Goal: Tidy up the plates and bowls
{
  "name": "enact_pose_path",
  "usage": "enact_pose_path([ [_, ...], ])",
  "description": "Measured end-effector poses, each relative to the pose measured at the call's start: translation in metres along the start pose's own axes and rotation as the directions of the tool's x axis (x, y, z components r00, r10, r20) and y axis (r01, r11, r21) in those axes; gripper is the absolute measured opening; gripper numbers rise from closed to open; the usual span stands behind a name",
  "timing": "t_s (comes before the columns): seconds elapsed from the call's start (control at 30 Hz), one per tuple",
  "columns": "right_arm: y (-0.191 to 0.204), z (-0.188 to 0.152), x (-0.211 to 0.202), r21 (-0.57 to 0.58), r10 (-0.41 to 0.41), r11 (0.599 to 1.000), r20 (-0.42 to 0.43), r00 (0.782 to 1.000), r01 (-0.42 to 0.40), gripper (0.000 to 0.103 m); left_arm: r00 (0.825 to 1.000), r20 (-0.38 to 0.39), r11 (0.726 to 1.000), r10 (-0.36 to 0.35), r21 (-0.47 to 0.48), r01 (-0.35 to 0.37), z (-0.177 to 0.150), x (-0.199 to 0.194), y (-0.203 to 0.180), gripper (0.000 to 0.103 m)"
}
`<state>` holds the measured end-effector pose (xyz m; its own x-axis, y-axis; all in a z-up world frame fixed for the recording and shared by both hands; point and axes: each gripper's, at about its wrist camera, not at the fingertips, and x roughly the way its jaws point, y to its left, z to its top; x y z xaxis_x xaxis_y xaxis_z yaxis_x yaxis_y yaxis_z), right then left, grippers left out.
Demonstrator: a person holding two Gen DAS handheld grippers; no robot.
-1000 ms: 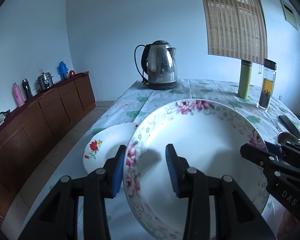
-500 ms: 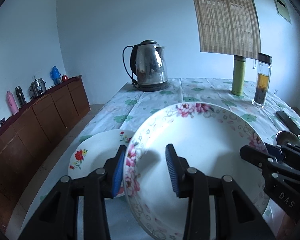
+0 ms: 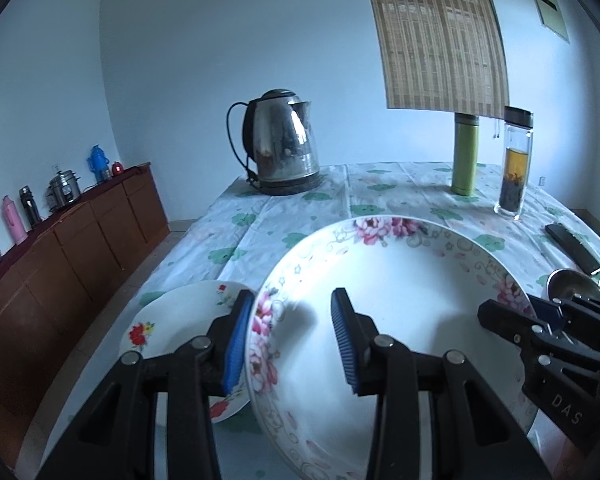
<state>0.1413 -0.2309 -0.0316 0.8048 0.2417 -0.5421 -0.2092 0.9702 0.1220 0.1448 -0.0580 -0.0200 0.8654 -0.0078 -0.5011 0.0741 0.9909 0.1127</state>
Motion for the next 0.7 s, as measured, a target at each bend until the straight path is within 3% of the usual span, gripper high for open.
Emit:
enact_pose_path([
  [0.43, -0.007, 0.001, 0.008, -0.006, -0.079, 0.997, -0.017, 0.997, 0.078, 0.024, 0.996, -0.051, 0.997, -0.075, -0.021, 0.074, -0.001, 0.033, -0.007, 0.038],
  [0.7, -0.009, -0.003, 0.02, -0.023, -0.112, 0.994, -0.069, 0.991, 0.111, 0.024, 0.989, -0.094, 0.993, -0.116, -0.028, 0.113, -0.006, 0.043, -0.006, 0.038],
])
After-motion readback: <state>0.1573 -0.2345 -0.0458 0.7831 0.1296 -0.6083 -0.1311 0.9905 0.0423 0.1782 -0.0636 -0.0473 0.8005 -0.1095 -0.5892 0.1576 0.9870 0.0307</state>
